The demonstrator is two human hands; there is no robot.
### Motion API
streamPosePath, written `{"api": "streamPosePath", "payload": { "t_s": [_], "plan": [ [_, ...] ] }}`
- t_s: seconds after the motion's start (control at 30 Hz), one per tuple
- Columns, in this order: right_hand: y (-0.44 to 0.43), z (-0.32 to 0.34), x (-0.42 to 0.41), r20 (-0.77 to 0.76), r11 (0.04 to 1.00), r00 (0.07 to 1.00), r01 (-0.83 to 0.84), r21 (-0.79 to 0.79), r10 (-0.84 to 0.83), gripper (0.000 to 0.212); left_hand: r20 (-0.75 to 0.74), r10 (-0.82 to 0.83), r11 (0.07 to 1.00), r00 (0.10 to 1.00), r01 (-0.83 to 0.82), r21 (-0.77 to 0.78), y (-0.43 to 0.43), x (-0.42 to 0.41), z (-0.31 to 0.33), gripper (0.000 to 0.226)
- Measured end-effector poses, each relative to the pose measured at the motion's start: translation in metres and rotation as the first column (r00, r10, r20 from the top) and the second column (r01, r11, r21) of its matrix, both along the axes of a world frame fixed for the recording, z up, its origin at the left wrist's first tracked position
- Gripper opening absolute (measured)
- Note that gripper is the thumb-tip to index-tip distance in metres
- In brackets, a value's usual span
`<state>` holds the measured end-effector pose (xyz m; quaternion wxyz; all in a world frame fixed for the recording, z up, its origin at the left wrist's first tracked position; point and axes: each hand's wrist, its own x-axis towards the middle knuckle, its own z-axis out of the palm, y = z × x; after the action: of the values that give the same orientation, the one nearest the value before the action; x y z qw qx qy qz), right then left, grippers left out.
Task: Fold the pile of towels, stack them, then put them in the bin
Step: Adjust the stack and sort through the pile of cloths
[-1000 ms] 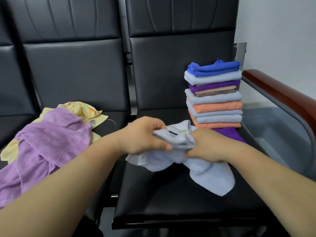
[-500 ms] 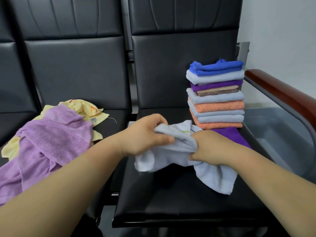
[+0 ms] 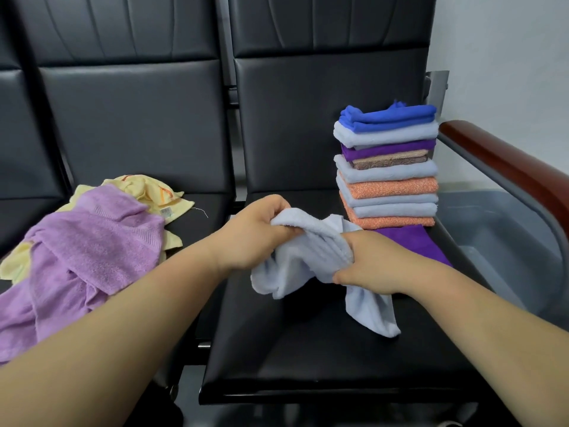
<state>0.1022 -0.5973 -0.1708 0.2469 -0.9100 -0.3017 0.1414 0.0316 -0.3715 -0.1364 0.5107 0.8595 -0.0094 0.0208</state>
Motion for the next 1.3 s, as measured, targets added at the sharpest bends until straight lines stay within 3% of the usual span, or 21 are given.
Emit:
{"api": "streamPosePath", "payload": {
  "t_s": [0.07, 0.17, 0.23, 0.3, 0.4, 0.47, 0.53, 0.6, 0.7, 0.77, 0.83, 0.9, 0.93, 1.03, 1.13, 1.23, 1.3],
  "plan": [
    [-0.001, -0.006, 0.006, 0.097, 0.998, 0.995, 0.039, -0.056, -0.033, 0.013, -0.004, -0.049, 0.998, 0.999, 0.050, 0.050, 0.003, -0.001, 0.003, 0.027],
    [-0.003, -0.007, 0.013, 0.151, 0.993, 0.982, 0.115, -0.012, -0.111, 0.022, -0.062, -0.108, 0.863, 0.992, 0.124, 0.490, 0.006, -0.001, 0.002, 0.027],
    [-0.003, -0.001, 0.011, 0.172, 0.988, 0.975, 0.125, 0.086, -0.139, 0.033, -0.123, -0.094, 0.806, 0.988, 0.148, 0.573, 0.008, 0.000, -0.002, 0.028],
    [0.000, 0.005, 0.007, 0.160, 0.976, 0.979, 0.094, 0.195, -0.126, 0.040, -0.139, -0.094, 0.854, 0.986, 0.152, 0.498, 0.010, 0.000, -0.003, 0.025],
    [0.001, 0.011, 0.004, 0.049, 0.955, 0.995, 0.069, 0.289, -0.087, 0.035, -0.077, -0.080, 0.932, 0.994, 0.102, 0.348, 0.014, -0.001, 0.002, 0.018],
    [0.000, 0.012, 0.002, -0.039, 0.956, 0.999, 0.043, 0.289, -0.033, 0.030, -0.044, -0.061, 0.994, 0.997, 0.065, 0.091, 0.015, -0.003, 0.007, 0.021],
    [0.000, 0.013, -0.002, -0.095, 0.964, 0.995, -0.006, 0.266, 0.032, 0.029, -0.046, -0.061, 0.979, 0.997, 0.050, -0.196, 0.014, -0.005, 0.011, 0.028],
    [0.002, 0.009, -0.003, -0.018, 0.975, 0.998, -0.052, 0.218, 0.057, 0.022, -0.057, -0.103, 0.928, 0.993, 0.075, -0.365, 0.008, -0.007, 0.013, 0.022],
    [0.006, 0.005, 0.001, 0.194, 0.991, 0.981, 0.001, 0.134, -0.028, 0.018, -0.062, -0.160, 0.900, 0.985, 0.120, -0.419, 0.000, -0.007, 0.014, 0.026],
    [0.003, 0.006, 0.003, 0.257, 0.988, 0.960, 0.080, 0.130, -0.112, 0.025, -0.030, -0.143, 0.953, 0.989, 0.130, -0.274, -0.001, -0.009, 0.016, 0.026],
    [-0.001, 0.011, 0.004, 0.274, 0.976, 0.942, 0.155, 0.150, -0.192, 0.024, 0.007, -0.122, 0.980, 0.993, 0.119, 0.161, 0.002, -0.008, 0.017, 0.028],
    [-0.004, 0.017, 0.005, 0.266, 0.964, 0.933, 0.203, 0.173, -0.244, 0.023, 0.038, -0.115, 0.841, 0.993, 0.077, 0.535, 0.004, -0.007, 0.012, 0.027],
    [-0.004, 0.019, 0.005, 0.254, 0.962, 0.935, 0.206, 0.178, -0.247, 0.028, 0.041, -0.104, 0.819, 0.994, 0.062, 0.570, 0.004, -0.006, 0.009, 0.026],
    [-0.003, 0.020, 0.002, 0.138, 0.964, 0.975, 0.143, 0.223, -0.176, 0.033, 0.018, -0.074, 0.903, 0.997, 0.059, 0.426, 0.013, -0.003, 0.004, 0.025],
    [-0.005, 0.019, -0.002, -0.027, 0.957, 0.996, 0.092, 0.277, -0.087, 0.025, -0.034, -0.031, 0.996, 0.999, 0.033, 0.085, 0.020, -0.003, 0.007, 0.014],
    [-0.001, 0.016, -0.004, -0.082, 0.980, 0.996, 0.034, 0.195, -0.019, 0.022, -0.030, 0.053, 0.982, 0.998, -0.058, -0.182, 0.012, -0.003, 0.006, 0.019],
    [0.004, 0.010, -0.002, -0.019, 0.997, 1.000, 0.006, 0.081, -0.004, 0.020, -0.047, 0.053, 0.944, 0.997, -0.066, -0.323, 0.003, -0.003, 0.008, 0.017]
  ]
}}
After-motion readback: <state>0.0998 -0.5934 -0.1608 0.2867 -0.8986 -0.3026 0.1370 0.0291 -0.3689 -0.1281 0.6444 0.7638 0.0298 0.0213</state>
